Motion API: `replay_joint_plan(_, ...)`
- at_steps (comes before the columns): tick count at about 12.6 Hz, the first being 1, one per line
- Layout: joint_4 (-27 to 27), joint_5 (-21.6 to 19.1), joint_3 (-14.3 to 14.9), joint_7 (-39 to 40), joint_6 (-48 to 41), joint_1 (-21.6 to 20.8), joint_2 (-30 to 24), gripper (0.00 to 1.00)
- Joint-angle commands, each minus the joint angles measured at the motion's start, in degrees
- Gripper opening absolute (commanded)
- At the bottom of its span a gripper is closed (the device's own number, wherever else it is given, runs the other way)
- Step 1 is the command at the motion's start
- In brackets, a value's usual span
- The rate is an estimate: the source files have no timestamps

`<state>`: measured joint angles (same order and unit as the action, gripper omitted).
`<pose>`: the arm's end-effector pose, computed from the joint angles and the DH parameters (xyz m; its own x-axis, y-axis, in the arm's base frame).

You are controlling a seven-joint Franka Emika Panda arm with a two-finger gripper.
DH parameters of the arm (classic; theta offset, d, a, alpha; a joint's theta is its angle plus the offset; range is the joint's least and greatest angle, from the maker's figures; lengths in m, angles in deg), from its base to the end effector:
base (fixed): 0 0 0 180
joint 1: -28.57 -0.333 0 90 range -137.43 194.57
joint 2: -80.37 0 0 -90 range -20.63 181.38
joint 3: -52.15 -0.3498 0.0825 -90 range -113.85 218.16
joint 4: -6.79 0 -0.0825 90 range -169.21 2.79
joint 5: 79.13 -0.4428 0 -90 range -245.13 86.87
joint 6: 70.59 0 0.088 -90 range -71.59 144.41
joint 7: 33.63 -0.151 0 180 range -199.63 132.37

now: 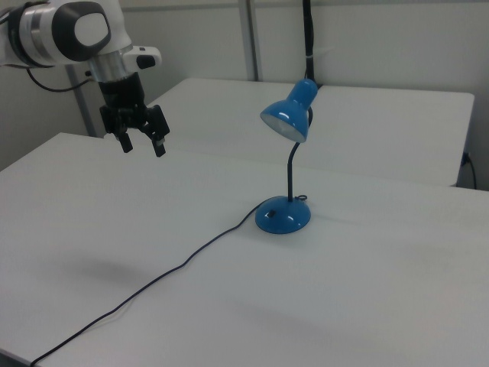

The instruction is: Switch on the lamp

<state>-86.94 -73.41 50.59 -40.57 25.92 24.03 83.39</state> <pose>0.6356 0.0535 0.5572 1.0000 -0.0028 0.0071 -0.0035 -0.9952 0.0974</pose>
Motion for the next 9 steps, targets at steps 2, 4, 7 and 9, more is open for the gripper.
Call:
replay_joint_plan(2,1.09,-1.06,0.5,0.78,-1.59,-0.12,0.32,1.0)
replay_joint_plan(4,1.0,-1.06,0.5,0.96,-1.67,-0.2,0.23,0.96)
replay_joint_plan(7,1.0,-1.14,0.5,4.21,-1.59,0.15,0.23,0.28)
replay_joint_plan(9,1.0,-1.32,0.5,4.21,-1.41,0.32,0.32,0.0)
